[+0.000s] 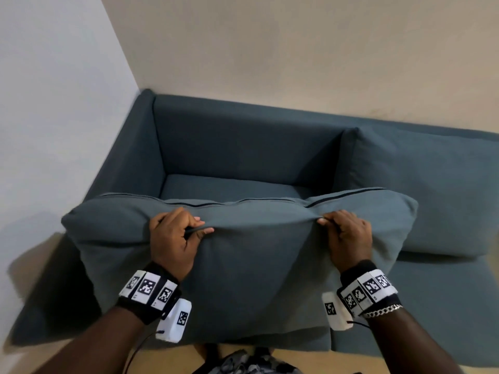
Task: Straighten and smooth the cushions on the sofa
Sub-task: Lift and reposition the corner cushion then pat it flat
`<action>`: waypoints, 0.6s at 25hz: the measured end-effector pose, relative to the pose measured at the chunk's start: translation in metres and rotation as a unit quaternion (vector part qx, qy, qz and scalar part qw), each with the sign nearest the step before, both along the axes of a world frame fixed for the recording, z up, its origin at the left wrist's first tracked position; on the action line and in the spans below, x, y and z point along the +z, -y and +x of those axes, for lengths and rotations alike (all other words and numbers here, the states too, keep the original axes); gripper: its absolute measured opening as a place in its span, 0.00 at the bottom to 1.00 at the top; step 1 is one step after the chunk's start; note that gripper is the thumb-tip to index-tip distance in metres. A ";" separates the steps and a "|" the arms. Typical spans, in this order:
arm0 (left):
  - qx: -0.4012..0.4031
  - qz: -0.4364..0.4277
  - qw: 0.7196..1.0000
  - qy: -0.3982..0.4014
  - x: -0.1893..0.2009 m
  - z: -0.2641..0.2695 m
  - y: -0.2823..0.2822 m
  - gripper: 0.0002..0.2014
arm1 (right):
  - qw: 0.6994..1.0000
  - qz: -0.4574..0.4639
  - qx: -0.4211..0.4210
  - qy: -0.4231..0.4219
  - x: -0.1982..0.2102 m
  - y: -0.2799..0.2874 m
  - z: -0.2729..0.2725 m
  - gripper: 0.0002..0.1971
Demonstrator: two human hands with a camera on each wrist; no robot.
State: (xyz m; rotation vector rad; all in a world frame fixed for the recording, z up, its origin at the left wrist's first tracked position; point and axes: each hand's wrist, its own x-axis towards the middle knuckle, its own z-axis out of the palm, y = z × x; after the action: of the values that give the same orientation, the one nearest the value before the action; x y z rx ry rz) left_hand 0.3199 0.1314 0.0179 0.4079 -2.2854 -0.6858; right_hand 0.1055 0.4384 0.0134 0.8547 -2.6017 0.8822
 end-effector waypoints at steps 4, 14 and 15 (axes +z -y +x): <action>0.016 0.055 0.997 0.053 -0.031 -0.019 0.035 0.15 | 0.997 0.056 0.021 0.044 -0.015 0.039 -0.026 0.17; 0.085 0.085 0.938 0.326 -0.161 -0.107 0.082 0.18 | 0.925 0.256 0.020 0.281 -0.145 0.142 -0.080 0.22; 0.050 0.076 0.915 0.393 -0.168 -0.112 0.076 0.23 | 0.907 0.294 0.048 0.298 -0.157 0.141 -0.075 0.27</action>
State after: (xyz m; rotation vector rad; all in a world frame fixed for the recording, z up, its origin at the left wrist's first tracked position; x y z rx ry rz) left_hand 0.2082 0.0555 -0.1503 1.0172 -2.9297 -0.7344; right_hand 0.0301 0.2977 -0.1433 0.9721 -3.4901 0.3994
